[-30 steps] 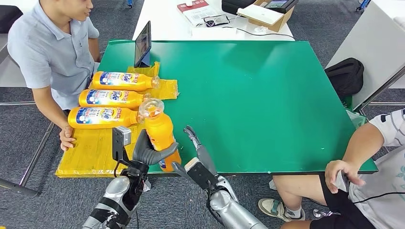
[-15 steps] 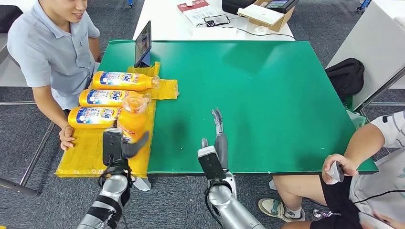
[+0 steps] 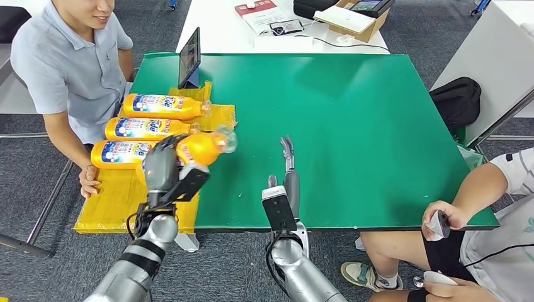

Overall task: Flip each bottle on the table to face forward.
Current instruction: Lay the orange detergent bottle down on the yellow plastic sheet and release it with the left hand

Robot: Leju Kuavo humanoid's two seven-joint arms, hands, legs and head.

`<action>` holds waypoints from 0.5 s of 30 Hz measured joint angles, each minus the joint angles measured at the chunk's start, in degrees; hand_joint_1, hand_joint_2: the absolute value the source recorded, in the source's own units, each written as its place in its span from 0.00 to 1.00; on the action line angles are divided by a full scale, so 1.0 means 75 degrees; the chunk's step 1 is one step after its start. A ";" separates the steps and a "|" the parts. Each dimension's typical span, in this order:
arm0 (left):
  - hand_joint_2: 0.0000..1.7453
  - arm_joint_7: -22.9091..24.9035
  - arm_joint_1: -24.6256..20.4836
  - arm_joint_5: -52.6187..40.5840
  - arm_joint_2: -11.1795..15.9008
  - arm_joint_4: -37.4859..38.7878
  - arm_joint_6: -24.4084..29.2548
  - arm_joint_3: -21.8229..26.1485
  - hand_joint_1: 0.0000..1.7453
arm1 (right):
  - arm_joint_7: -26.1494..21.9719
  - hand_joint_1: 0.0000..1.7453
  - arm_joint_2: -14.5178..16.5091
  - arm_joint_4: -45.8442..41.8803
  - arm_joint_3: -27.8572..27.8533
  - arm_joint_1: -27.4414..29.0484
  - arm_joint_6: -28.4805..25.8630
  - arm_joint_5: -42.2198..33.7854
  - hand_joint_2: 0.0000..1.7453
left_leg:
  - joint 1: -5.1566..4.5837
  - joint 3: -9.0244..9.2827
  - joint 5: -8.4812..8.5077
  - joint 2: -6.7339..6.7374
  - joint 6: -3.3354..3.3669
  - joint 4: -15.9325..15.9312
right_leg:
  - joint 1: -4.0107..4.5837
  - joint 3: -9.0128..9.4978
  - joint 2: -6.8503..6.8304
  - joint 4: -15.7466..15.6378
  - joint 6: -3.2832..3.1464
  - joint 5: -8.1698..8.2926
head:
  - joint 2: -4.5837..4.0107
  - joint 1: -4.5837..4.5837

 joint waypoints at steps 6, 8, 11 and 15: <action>1.00 0.1139 -0.1164 -0.2099 0.0034 0.1910 -0.0940 -0.0678 1.00 | 0.0000 0.00 0.0143 0.0074 0.0007 -0.0165 0.0224 -0.0034 0.00 | 0.0000 0.0001 0.0009 0.0006 -0.0003 0.0000 | 0.0000 0.0001 0.0005 0.0004 0.0000 0.0006 | 0.0001 0.0000; 1.00 0.1407 -0.1375 -0.2520 0.0082 0.2434 -0.1259 -0.0921 1.00 | 0.0000 0.00 0.0172 0.0123 0.0005 -0.0198 0.0307 -0.0053 0.00 | 0.0000 0.0001 0.0009 0.0006 -0.0003 0.0000 | 0.0000 0.0000 0.0006 0.0005 0.0000 0.0006 | 0.0000 0.0000; 1.00 0.1621 -0.1523 -0.2719 0.0155 0.2976 -0.1530 -0.1159 1.00 | 0.0000 0.00 0.0203 0.0197 0.0005 -0.0226 0.0407 -0.0066 0.00 | 0.0001 -0.0003 0.0008 0.0006 -0.0004 0.0000 | 0.0001 -0.0002 0.0005 0.0005 0.0000 0.0003 | 0.0001 -0.0001; 1.00 0.1665 -0.1649 -0.2525 0.0218 0.3453 -0.2189 -0.1271 0.94 | 0.0000 0.00 0.0253 0.0307 0.0005 -0.0251 0.0466 -0.0065 0.00 | 0.0001 -0.0010 0.0007 0.0002 -0.0005 0.0000 | 0.0000 -0.0008 0.0001 0.0004 -0.0002 0.0001 | 0.0000 0.0000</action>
